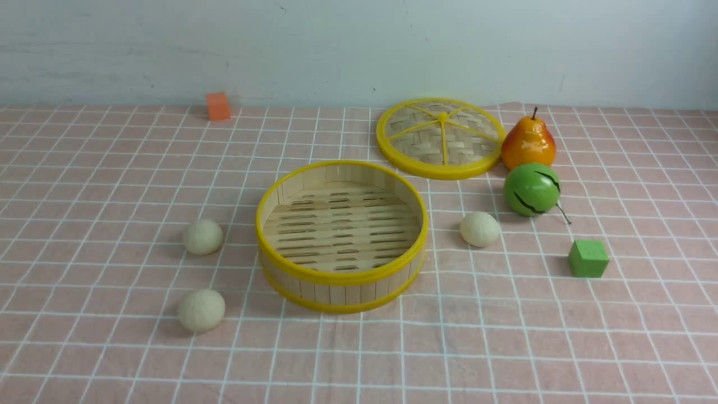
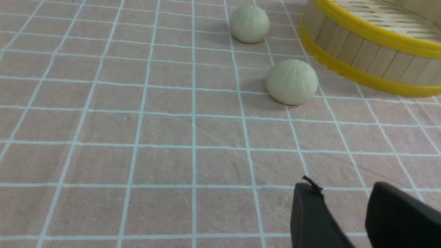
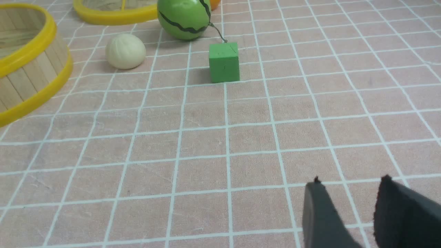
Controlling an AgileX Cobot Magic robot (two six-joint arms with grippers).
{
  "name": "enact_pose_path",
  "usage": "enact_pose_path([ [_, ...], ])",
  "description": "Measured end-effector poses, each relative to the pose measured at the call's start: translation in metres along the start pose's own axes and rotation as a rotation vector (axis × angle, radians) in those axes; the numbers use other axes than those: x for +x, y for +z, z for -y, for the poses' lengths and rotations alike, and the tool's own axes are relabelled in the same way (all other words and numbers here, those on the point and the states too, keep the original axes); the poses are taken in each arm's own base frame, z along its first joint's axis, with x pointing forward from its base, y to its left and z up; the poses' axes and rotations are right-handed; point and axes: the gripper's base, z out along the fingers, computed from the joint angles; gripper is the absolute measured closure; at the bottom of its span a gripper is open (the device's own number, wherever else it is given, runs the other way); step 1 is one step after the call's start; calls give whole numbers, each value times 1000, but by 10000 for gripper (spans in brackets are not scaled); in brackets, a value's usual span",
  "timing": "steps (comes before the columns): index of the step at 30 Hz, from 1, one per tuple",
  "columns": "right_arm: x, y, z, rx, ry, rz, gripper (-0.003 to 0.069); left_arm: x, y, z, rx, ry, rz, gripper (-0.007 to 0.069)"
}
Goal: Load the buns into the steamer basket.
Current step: Use the left arm to grab a steamed stuffed bun
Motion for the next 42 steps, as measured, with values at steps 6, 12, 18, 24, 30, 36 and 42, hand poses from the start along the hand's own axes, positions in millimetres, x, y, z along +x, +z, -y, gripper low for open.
enact_pose_path([
  [6, 0, 0, 0, 0, 0, 0, 420, 0, 0, 0, 0, 0, 0, 386],
  [12, 0, 0, 0, 0, 0, 0, 420, 0, 0, 0, 0, 1, 0, 386],
  [18, 0, 0, 0, 0, 0, 0, 420, 0, 0, 0, -3, 8, 1, 386],
  [24, 0, 0, 0, 0, 0, 0, 420, 0, 0, 0, -3, 9, 1, 386],
  [30, 0, 0, 0, 0, 0, 0, 420, 0, 0, 0, -3, 9, 2, 386],
  [36, 0, 0, 0, 0, 0, 0, 420, 0, 0, 0, -3, 9, 2, 386],
  [42, 0, 0, 0, 0, 1, 0, 420, 0, 0, 1, 9, -20, 3, 386],
])
